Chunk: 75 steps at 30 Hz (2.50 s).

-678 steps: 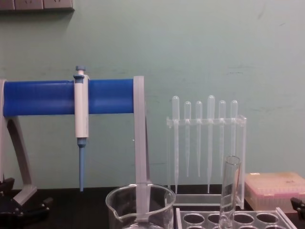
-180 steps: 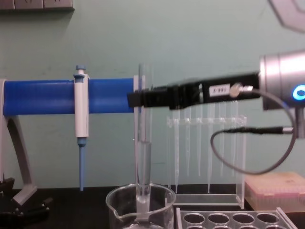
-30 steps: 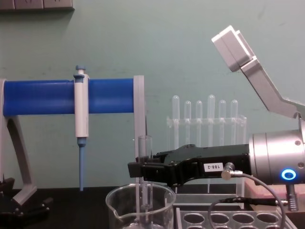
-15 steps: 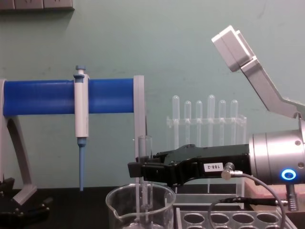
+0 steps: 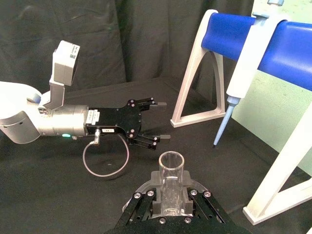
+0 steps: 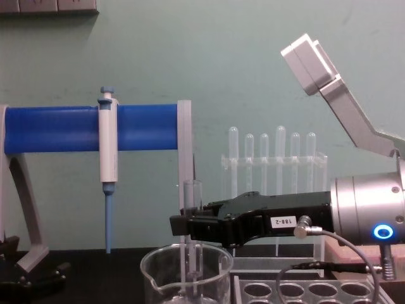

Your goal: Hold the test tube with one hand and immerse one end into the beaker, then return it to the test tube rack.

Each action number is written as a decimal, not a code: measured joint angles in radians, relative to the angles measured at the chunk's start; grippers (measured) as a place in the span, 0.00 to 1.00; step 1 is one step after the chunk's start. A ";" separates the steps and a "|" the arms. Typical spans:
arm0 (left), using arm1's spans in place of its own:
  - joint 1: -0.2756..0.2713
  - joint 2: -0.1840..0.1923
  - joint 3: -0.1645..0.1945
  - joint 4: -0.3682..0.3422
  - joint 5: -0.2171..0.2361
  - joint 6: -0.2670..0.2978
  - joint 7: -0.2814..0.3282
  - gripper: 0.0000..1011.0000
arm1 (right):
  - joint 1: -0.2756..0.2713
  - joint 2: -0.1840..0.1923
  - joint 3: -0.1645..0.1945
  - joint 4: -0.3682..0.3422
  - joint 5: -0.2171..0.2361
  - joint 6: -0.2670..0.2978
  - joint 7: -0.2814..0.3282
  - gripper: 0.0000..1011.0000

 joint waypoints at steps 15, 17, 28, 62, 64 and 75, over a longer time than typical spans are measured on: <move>0.000 0.000 0.000 0.000 0.000 0.000 0.000 0.99 | 0.000 0.000 0.000 0.000 0.000 0.000 0.000 0.24; 0.000 0.000 0.000 0.000 0.000 0.000 0.000 0.99 | 0.000 0.000 0.000 0.000 0.000 0.000 0.000 0.24; 0.000 0.000 0.000 0.000 0.000 0.000 0.000 0.99 | 0.000 0.000 0.000 0.000 0.000 0.000 0.000 0.24; 0.000 0.000 0.000 0.000 0.000 0.000 0.000 0.99 | 0.000 0.000 0.000 0.000 0.000 0.000 0.000 0.24; 0.000 0.000 0.000 0.000 0.000 0.000 0.000 0.99 | -0.002 0.000 0.004 -0.006 -0.002 -0.001 0.000 0.24; 0.000 0.000 0.000 0.000 0.000 0.000 0.000 0.99 | -0.011 0.026 0.045 -0.094 0.019 0.015 -0.003 0.24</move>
